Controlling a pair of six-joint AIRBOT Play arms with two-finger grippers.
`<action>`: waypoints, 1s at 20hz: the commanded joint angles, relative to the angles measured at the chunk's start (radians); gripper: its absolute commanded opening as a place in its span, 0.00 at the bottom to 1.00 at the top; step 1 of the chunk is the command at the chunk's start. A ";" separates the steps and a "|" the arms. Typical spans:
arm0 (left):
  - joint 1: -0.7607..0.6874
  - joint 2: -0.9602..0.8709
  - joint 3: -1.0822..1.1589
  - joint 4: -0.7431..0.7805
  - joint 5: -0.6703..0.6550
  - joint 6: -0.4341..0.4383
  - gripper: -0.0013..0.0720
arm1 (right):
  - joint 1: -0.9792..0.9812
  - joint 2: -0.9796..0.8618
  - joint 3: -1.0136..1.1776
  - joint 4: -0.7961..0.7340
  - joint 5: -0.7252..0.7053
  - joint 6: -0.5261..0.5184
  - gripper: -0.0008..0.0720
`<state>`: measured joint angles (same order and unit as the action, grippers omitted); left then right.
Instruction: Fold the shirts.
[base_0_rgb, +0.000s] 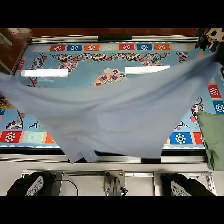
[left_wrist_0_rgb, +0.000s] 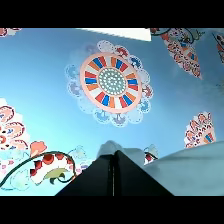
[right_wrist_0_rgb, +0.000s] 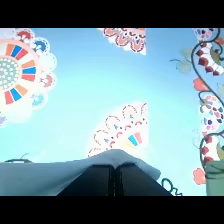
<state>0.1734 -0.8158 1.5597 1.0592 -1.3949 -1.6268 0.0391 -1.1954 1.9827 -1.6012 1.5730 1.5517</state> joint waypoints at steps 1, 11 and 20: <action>-0.042 -0.155 -0.166 -0.013 0.269 0.076 0.05 | -0.001 -0.274 0.001 0.013 -0.188 0.065 0.08; -0.129 -0.662 -0.131 -0.076 0.280 0.116 0.94 | -0.026 -0.597 0.002 0.470 -0.234 0.099 0.81; 0.089 -0.608 -0.405 -0.035 -0.124 0.263 0.69 | -0.323 -0.378 -0.258 0.311 0.182 -0.019 0.77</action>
<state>0.2291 -1.4483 1.3106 1.0328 -1.4567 -1.4269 -0.2039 -1.6562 1.8633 -1.3190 1.7023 1.5528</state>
